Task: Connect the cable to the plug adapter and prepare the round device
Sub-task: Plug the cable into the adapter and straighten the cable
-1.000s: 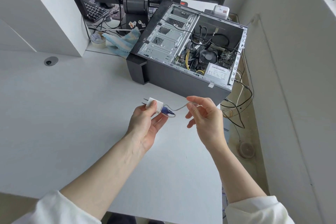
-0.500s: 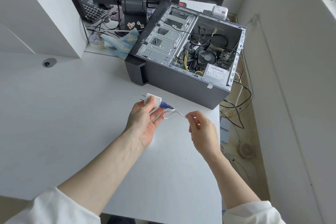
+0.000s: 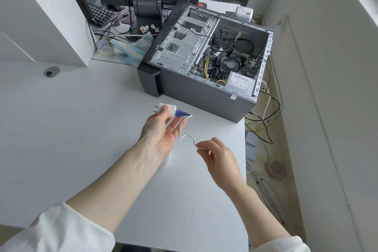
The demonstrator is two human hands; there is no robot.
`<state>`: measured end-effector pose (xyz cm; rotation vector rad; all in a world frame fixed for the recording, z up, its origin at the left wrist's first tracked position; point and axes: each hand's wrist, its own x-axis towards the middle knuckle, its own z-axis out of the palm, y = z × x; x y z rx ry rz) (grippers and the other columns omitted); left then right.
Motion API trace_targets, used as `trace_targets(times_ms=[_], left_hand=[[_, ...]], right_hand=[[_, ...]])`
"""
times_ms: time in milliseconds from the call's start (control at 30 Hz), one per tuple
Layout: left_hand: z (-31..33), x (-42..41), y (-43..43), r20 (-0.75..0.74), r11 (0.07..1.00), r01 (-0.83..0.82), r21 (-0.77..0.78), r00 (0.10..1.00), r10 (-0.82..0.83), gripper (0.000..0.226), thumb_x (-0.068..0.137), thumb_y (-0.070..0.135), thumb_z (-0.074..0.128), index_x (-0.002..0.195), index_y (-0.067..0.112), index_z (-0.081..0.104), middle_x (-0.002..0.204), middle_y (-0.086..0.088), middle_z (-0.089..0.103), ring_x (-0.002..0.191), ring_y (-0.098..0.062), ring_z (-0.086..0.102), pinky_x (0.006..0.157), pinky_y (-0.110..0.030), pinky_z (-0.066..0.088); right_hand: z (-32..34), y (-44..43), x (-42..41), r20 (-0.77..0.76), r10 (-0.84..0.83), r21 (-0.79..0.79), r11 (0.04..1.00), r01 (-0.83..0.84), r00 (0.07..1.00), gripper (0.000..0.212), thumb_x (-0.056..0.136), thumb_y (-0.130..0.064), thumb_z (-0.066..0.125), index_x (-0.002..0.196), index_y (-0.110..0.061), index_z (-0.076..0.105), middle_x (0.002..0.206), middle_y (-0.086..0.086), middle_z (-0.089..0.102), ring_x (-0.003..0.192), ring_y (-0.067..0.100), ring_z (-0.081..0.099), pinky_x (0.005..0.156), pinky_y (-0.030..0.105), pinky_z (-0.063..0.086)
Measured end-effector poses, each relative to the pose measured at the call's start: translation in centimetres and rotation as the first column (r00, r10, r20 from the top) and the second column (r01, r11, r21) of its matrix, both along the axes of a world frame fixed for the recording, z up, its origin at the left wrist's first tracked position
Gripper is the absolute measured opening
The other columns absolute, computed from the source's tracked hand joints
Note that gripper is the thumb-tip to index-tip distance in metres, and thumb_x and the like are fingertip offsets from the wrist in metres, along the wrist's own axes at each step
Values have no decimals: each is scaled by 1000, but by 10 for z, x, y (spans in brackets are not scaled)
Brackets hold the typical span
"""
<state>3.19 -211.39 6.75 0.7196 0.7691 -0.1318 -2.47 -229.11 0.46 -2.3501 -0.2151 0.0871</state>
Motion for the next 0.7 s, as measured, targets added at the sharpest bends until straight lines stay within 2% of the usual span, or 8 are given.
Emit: trace_targets(times_ms=[133,233,333,400,467,533,600,700], left_hand=[[-2,11,6,42,1000,-5,22,999,4,24,103,18,47,117,-1,51,93,-22,66,91,-31,68,60,-30,62],[-5,19,13,42,996,-9,85,999,6,17,104,19,46,108,4,53,91,-19,65,97,-31,66,66,-33,64],[-8,26,18,48,987,33,155,998,-41,18,105,21,43,97,8,54,86,-15,64,95,-29,66,76,-35,62],[-11,30,21,54,983,59,174,996,-69,19,105,20,43,95,8,53,80,-12,62,84,-25,65,68,-34,63],[-12,34,23,55,980,84,180,994,-96,15,104,19,44,100,7,52,76,-11,59,77,-24,64,62,-34,63],[-14,36,24,55,974,112,196,991,-125,12,104,19,46,104,8,51,75,-11,58,73,-24,64,61,-35,63],[-14,38,22,49,964,145,224,986,-160,9,103,18,49,103,10,52,77,-12,58,74,-25,63,62,-37,64],[-17,42,15,32,941,210,264,974,-226,14,102,17,51,115,12,50,79,-14,58,74,-26,63,70,-43,62]], right_hand=[[0,-1,-12,-91,11,17,1000,-9,996,11,99,-27,64,101,-23,75,87,-18,61,61,1,55,65,29,50],[2,-1,-22,-275,-29,237,967,97,961,15,101,-24,61,95,-21,74,85,-11,66,59,6,53,60,18,44],[8,-4,-31,-521,-45,498,795,346,853,21,103,-23,58,94,-12,74,78,-6,65,54,11,47,49,19,36],[9,-8,-35,-596,-32,585,668,461,802,25,104,-23,56,94,-8,73,78,-2,62,55,12,44,47,22,33],[8,-12,-39,-641,-15,613,591,524,767,25,104,-22,54,94,-8,72,78,0,61,56,13,43,47,21,32],[4,-14,-42,-683,-6,602,560,569,730,24,105,-20,53,95,-8,71,75,1,61,56,13,42,46,20,31],[0,-16,-48,-714,-25,573,553,605,699,22,105,-19,54,97,-7,71,72,1,62,54,12,41,45,19,29],[-11,-17,-59,-733,-81,511,589,626,676,21,104,-18,55,97,-6,71,69,1,63,48,11,40,43,19,28]])
